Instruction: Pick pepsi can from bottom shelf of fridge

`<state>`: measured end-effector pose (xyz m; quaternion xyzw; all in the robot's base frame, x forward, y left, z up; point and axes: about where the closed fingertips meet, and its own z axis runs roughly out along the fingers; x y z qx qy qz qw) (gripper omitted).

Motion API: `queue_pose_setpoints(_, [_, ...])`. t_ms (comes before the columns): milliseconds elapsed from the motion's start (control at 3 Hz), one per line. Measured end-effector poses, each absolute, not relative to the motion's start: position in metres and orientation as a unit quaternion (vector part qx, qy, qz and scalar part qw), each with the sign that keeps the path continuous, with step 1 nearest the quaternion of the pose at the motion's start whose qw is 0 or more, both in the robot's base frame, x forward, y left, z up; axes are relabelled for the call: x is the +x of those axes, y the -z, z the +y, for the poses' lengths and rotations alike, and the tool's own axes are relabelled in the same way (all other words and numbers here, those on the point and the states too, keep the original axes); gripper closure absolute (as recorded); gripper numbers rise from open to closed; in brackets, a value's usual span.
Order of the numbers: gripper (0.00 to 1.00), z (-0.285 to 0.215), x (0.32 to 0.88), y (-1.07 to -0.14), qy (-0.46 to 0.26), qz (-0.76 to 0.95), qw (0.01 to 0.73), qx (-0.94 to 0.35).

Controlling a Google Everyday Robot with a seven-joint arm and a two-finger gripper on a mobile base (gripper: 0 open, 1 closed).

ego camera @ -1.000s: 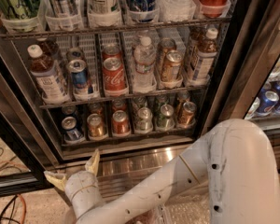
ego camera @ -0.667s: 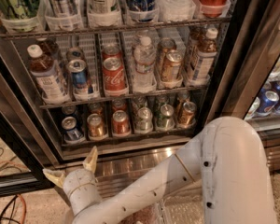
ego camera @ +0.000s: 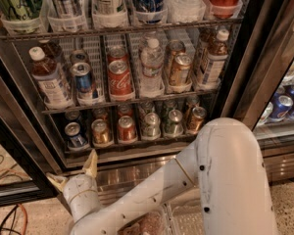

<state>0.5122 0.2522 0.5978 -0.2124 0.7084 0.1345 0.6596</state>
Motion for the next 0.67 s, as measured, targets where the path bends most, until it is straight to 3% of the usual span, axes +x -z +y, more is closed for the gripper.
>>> queue_pose_setpoints(667, [0.16, 0.2466, 0.5252, -0.6005, -0.11, 0.699, 0.675, -0.208])
